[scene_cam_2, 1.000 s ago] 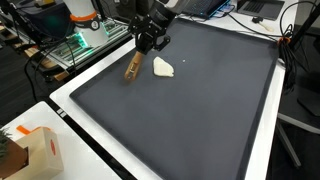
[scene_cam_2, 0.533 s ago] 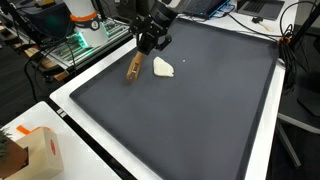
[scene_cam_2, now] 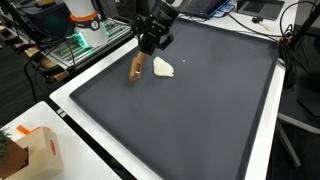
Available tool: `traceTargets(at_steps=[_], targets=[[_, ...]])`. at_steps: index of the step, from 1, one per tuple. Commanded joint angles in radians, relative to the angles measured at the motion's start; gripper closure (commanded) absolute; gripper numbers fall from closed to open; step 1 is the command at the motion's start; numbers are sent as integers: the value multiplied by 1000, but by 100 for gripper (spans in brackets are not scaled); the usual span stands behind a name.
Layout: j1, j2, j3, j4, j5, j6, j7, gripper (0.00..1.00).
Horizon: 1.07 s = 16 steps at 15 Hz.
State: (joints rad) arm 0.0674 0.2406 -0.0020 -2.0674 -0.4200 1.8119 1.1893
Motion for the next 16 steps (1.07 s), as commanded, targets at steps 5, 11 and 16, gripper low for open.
traceTargets(at_steps=[5, 11, 16], targets=[[-5, -29, -10, -22, -9, 55, -154, 79], [-13, -61, -14, -52, -1, 115, -347, 79], [-27, -123, -16, -97, 5, 159, -565, 79]])
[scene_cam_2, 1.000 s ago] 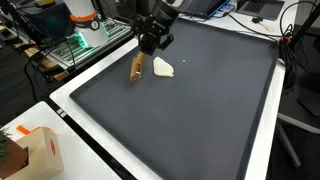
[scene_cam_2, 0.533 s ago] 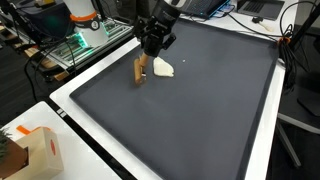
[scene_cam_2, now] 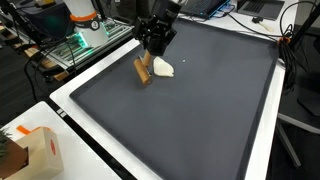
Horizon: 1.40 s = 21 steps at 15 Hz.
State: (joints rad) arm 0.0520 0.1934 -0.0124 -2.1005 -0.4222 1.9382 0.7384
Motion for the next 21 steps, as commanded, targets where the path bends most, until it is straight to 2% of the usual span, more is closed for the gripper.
traceTargets(at_steps=[1, 6, 11, 18, 21], targets=[[-15, -93, -6, -76, 11, 44, -162, 79], [-33, -208, -1, -152, 45, 110, -424, 79], [-39, -330, -2, -223, 132, 160, -730, 79], [-12, -464, -17, -277, 248, 167, -1154, 79], [0, -502, -26, -283, 280, 155, -1276, 79]])
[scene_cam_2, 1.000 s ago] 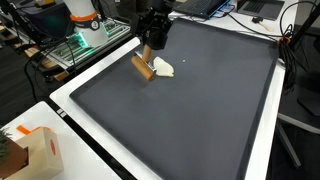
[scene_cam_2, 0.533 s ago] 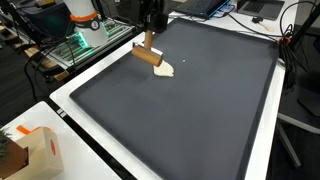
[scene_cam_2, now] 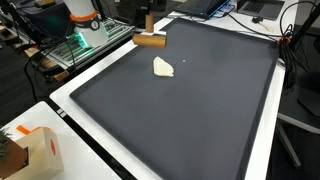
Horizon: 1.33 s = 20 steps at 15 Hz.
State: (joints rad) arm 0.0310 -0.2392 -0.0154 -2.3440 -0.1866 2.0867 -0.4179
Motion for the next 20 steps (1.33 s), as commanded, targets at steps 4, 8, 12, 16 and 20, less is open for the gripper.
traceTargets(at_steps=[4, 8, 12, 16, 20], targets=[[32, -119, -34, -56, 51, 15, -230, 79], [27, -94, -25, -24, 28, -3, -224, 54], [31, -115, -28, -34, 29, -3, -234, 54], [31, -115, -28, -38, 29, -3, -235, 54], [37, -102, -30, -50, 24, 32, -259, 79]])
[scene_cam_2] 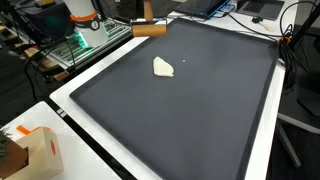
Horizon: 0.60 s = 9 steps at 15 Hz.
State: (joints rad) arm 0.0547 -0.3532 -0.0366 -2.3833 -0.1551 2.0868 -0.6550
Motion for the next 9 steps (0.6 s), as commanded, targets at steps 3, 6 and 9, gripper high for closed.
traceTargets(at_steps=[3, 6, 9], targets=[[22, 56, -8, -49, -11, 139, -51, 79], [19, 102, 3, -103, -29, 290, -50, 79], [10, 165, 17, -132, -50, 369, -23, 79]])
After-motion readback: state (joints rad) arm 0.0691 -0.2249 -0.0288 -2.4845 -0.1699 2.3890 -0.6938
